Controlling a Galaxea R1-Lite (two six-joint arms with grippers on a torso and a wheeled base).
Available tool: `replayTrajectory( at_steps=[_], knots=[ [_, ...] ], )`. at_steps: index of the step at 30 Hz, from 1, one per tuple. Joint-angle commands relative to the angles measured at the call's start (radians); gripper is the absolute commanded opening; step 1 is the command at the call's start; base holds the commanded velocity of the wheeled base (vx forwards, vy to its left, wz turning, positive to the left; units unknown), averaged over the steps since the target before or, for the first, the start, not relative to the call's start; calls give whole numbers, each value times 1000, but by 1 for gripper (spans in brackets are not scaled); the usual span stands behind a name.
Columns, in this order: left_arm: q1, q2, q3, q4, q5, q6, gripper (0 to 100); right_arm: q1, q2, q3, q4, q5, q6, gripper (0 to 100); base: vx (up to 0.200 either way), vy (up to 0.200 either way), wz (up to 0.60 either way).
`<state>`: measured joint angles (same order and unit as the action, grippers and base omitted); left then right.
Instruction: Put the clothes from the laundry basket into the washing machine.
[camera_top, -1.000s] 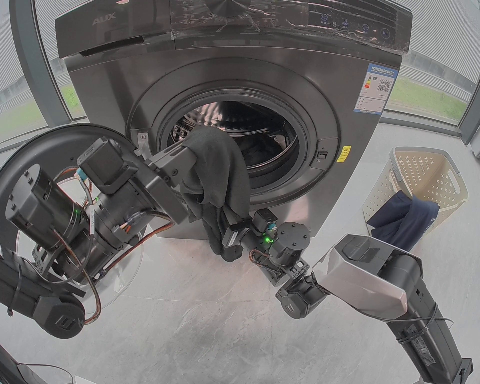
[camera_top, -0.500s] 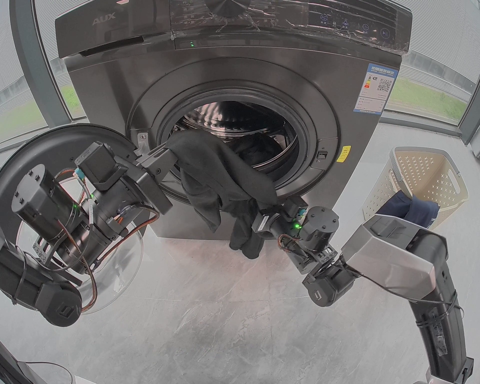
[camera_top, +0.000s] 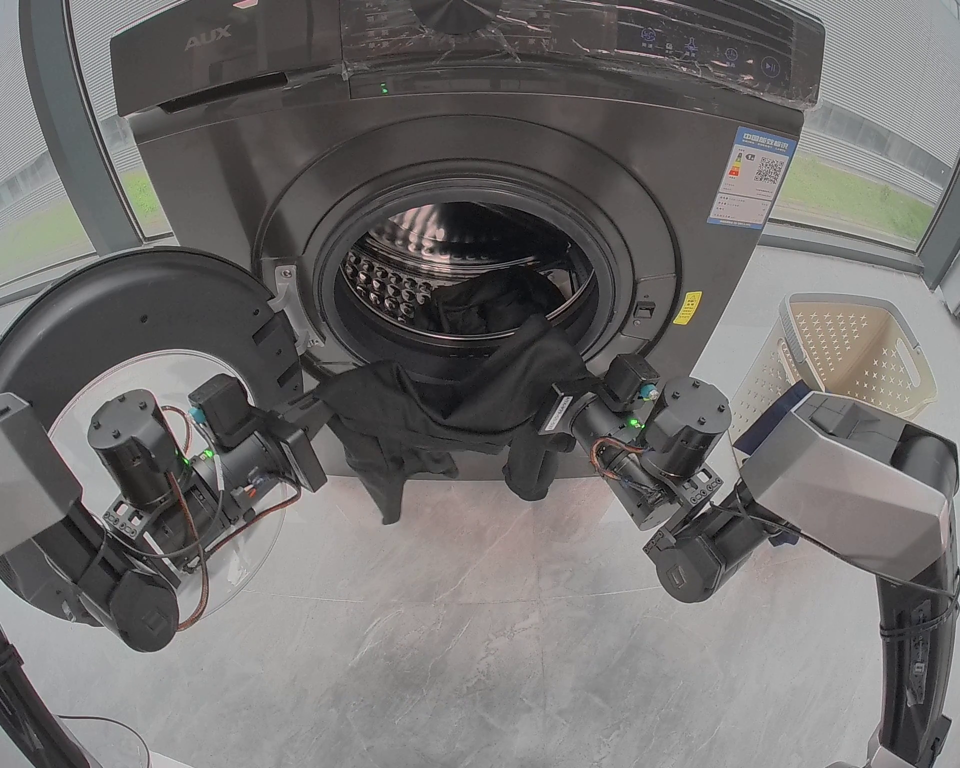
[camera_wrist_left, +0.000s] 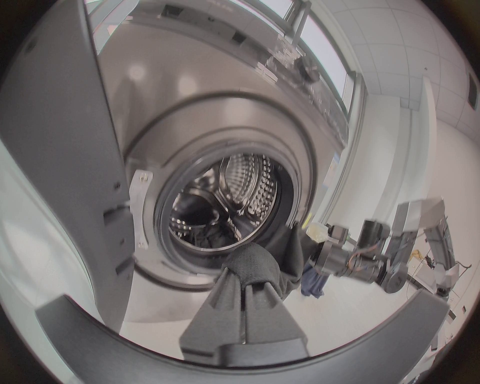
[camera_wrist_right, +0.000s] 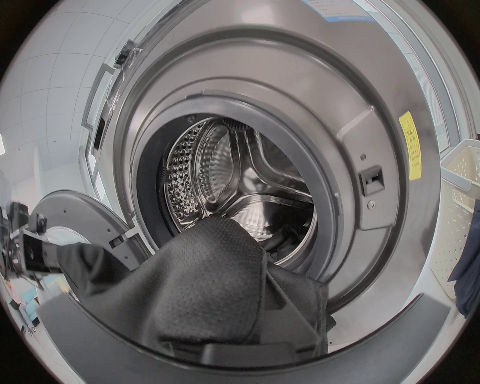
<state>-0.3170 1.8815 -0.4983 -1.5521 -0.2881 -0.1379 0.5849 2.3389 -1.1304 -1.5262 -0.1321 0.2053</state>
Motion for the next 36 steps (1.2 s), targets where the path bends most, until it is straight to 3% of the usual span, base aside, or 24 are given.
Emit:
replayTrajectory(
  at_steps=[1, 12, 13, 22, 26, 28, 36],
  knots=[
    [3, 100, 24, 0, -5, 20, 0, 15, -38, 6, 0, 0, 2, 0, 0, 0, 0],
    [13, 153, 27, -2, -34, 29, 0, 39, -49, 11, 0, 0, 2, 0, 0, 0, 0],
    [13, 151, 30, -2, -36, 30, 100, 39, -49, 11, 1, 0, 2, 0, 0, 0, 0],
    [-1, 157, 104, -2, -57, 38, 100, 38, -50, 8, 6, -1, 2, 0, 0, 0, 0],
    [-24, 202, 175, -2, -144, 136, 100, 39, -50, 4, 6, -1, 2, 0, 0, 0, 0],
    [-30, 217, 168, -2, -143, 150, 100, 39, -50, 6, 4, -1, 2, 0, 0, 0, 0],
    [-80, 173, 112, -2, -141, 129, 100, 43, -59, 11, 0, -1, 2, 0, 0, 0, 0]
  ],
)
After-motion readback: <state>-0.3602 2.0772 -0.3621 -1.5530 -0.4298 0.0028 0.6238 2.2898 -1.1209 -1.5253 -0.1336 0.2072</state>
